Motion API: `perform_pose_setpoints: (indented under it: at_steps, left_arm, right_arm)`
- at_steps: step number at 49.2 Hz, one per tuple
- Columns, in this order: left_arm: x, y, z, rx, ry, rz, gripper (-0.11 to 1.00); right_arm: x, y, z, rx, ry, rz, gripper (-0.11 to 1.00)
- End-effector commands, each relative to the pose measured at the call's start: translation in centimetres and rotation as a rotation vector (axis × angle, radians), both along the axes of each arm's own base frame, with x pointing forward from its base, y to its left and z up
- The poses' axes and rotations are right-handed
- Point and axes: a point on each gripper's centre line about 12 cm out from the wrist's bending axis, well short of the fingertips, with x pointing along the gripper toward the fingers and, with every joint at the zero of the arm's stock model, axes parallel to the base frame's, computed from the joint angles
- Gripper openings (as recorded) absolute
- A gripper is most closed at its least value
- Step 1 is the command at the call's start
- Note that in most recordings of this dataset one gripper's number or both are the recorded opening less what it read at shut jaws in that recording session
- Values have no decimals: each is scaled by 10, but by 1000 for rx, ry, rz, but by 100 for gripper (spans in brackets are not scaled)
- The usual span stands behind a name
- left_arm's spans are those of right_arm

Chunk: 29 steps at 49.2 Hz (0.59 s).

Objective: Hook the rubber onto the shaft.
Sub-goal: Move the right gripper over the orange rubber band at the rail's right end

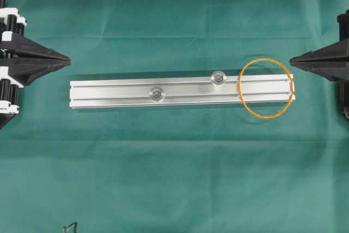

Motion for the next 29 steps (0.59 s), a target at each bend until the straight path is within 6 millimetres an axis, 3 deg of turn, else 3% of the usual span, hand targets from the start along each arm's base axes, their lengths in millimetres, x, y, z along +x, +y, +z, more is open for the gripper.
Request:
perform_pose_setpoints:
  at_steps: [1,29]
  left_arm:
    - [4,-1,16,30,-20,-3,0]
    - [5,0,20,29,12,-2,0]
  right_arm:
    - [2,-2,7,1,-15,-8,3]
    - [6,-3,16,3,32,-14,3]
